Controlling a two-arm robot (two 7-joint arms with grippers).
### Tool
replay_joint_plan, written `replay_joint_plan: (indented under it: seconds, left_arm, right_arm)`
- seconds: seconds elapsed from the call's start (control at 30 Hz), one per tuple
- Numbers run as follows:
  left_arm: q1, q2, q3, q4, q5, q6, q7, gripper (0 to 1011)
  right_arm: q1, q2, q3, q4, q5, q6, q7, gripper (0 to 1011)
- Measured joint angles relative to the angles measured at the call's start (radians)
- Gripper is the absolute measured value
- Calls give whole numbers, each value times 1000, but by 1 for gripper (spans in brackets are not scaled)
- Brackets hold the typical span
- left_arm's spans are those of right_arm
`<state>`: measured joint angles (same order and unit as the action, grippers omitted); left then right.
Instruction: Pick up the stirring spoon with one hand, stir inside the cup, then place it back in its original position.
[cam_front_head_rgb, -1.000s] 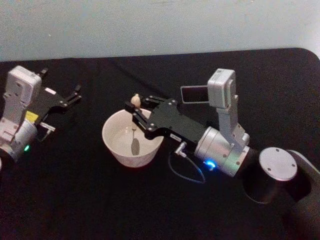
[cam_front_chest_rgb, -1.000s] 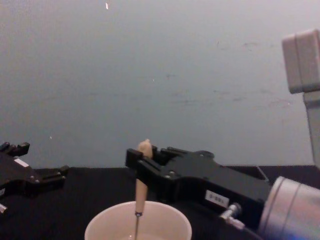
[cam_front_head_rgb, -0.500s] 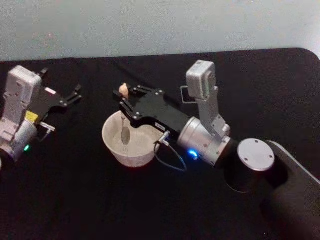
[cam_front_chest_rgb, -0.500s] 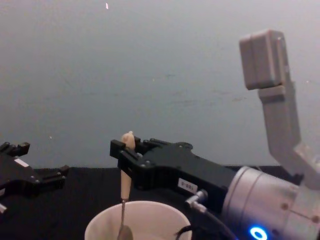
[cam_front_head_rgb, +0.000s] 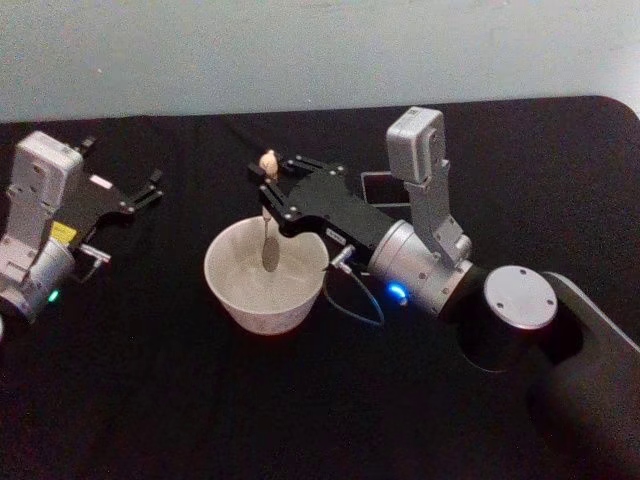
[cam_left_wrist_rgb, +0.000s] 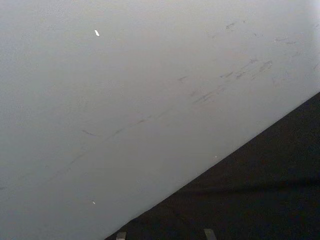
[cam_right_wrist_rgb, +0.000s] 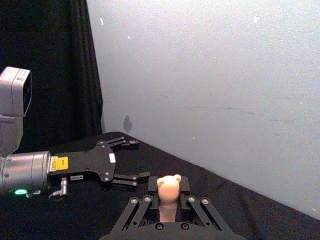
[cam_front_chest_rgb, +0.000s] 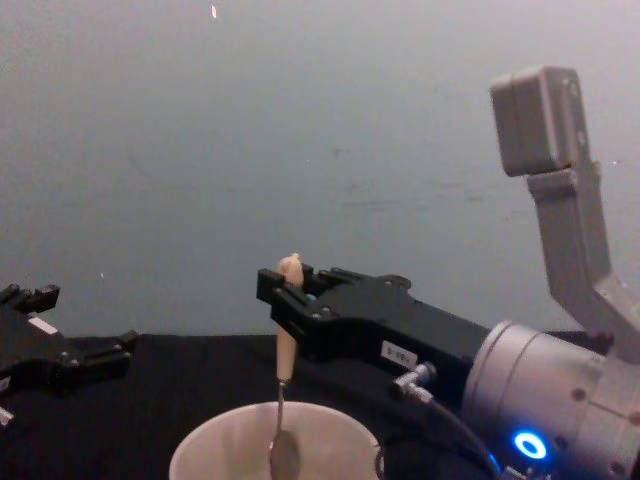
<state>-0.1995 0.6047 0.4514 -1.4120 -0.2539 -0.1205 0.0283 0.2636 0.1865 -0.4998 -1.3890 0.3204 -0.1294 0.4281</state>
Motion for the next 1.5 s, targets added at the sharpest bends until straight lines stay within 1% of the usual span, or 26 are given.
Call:
replay_joint_plan:
  seconds: [0.17, 0.37, 0.47, 0.6, 0.67, 0.77, 0.8, 0.93, 1.0, 1.03, 1.1, 1.2, 1.23, 1.33, 1.37, 1.5]
  left_arm:
    - [0, 0, 0, 0, 0, 0, 0, 1001]
    - [0, 0, 0, 0, 0, 0, 0, 1001]
    - [0, 0, 0, 0, 0, 0, 0, 1001]
    - [0, 0, 0, 0, 0, 0, 0, 1001]
    - [0, 0, 0, 0, 0, 0, 0, 1001]
    - [0, 0, 0, 0, 0, 0, 0, 1001]
    - [0, 0, 0, 0, 0, 0, 0, 1001]
    - [0, 0, 0, 0, 0, 0, 0, 1001]
    - [0, 0, 0, 0, 0, 0, 0, 1001]
    - [0, 0, 0, 0, 0, 0, 0, 1001]
    - [0, 0, 0, 0, 0, 0, 0, 1001]
    - [0, 0, 0, 0, 0, 0, 0, 1001]
    - [0, 0, 0, 0, 0, 0, 0, 1001]
    - [0, 0, 0, 0, 0, 0, 0, 1001]
    - [0, 0, 0, 0, 0, 0, 0, 1001]
    - [0, 0, 0, 0, 0, 0, 0, 1001]
  right_arm:
    - [-8, 8, 9, -11, 7, 4, 6, 226]
    - [-23, 18, 20, -48, 25, 16, 12, 227]
    - [-38, 28, 30, -93, 53, 30, 20, 227]
    - [-50, 36, 39, -138, 77, 38, 23, 226]
    - [-57, 41, 49, -175, 90, 40, 16, 227]
    - [-67, 48, 69, -228, 98, 43, -16, 226]
    - [-67, 48, 69, -228, 98, 43, -16, 226]
    - [-78, 57, 96, -280, 105, 49, -49, 226]
    - [-88, 65, 120, -320, 109, 56, -75, 226]
    - [-88, 65, 120, -320, 109, 56, -75, 226]
    - [-100, 77, 146, -357, 111, 63, -98, 227]
    - [-111, 87, 164, -382, 113, 68, -110, 227]
    - [-120, 96, 179, -399, 116, 72, -117, 226]
    - [-133, 110, 200, -421, 119, 79, -126, 227]
    - [-143, 119, 213, -434, 122, 84, -131, 226]
    - [-165, 137, 239, -459, 124, 97, -142, 226]
